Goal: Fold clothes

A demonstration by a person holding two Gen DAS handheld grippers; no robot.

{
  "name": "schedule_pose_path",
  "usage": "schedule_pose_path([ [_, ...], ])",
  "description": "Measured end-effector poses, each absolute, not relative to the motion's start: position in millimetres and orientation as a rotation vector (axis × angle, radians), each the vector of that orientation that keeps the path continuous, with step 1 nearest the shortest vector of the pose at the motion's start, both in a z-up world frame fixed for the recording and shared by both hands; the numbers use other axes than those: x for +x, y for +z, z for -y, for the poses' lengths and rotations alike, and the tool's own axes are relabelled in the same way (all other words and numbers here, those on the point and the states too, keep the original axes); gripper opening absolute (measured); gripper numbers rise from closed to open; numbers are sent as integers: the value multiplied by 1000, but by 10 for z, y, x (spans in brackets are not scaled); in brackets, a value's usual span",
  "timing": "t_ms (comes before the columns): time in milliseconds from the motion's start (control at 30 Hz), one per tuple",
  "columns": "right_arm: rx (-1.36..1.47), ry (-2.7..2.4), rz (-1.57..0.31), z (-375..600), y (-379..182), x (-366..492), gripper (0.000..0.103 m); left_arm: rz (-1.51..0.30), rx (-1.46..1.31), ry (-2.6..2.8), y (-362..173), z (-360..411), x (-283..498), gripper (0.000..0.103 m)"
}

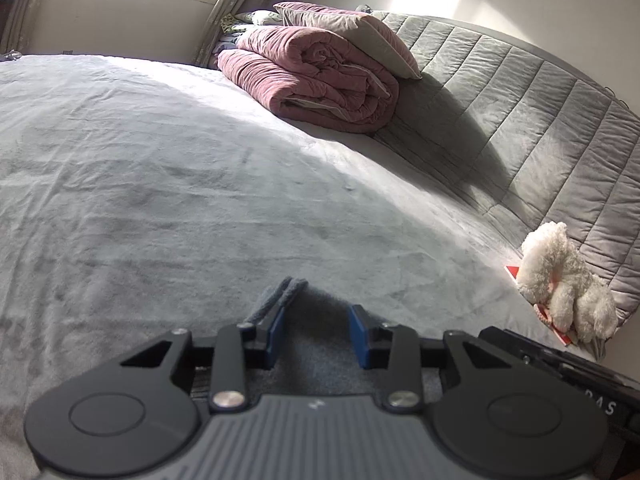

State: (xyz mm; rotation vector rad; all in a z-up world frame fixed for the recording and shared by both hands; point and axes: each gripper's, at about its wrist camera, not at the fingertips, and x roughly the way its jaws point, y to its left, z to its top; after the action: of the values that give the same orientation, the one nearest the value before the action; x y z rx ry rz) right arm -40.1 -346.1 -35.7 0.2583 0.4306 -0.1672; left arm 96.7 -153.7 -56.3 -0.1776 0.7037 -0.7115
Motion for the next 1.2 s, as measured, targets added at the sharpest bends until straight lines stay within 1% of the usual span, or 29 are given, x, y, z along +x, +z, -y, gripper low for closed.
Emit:
schedule_pose_path([
  [133,240,-167,-486,3485,-438,-316,40,-698,-175,-707,-653,1529,1036,32],
  [333,374,-198,-590,3726,-637,-198,39,-720,-153,-689,-685,1568,1211,33],
  [367,406,-201,-603,3772,-667,-188,39,-725,-141,-677,-682,1583,1235,37],
  [400,440,-203,-613,3818,-689,-184,39,-740,-129,-661,-681,1591,1269,49],
  [500,562,-180,-614,3952,-673,-233,39,-778,-168,-671,-648,1511,1310,50],
  [567,632,-156,-607,4029,-635,-288,42,-802,-200,-683,-613,1431,1320,50],
  [600,668,-142,-604,4068,-614,-319,42,-819,-218,-690,-594,1383,1330,52],
  [667,737,-122,-599,4135,-594,-375,50,-854,-253,-695,-573,1289,1354,59],
  [700,785,-115,-594,4179,-591,-412,52,-873,-276,-699,-572,1241,1371,63],
  [767,874,-103,-581,4258,-592,-485,61,-915,-332,-712,-584,1143,1408,69],
  [800,913,-100,-575,4290,-596,-522,62,-938,-362,-719,-603,1101,1423,73],
  [833,952,-96,-572,4319,-601,-563,64,-956,-388,-724,-623,1067,1438,74],
  [1000,1069,-39,-593,4322,-620,-721,66,-1057,-511,-744,-797,983,1523,75],
  [1100,1075,-6,-626,4246,-616,-783,66,-1108,-562,-762,-918,1001,1547,75],
  [1200,1047,9,-664,4150,-620,-803,68,-1112,-596,-778,-981,1031,1542,76],
])
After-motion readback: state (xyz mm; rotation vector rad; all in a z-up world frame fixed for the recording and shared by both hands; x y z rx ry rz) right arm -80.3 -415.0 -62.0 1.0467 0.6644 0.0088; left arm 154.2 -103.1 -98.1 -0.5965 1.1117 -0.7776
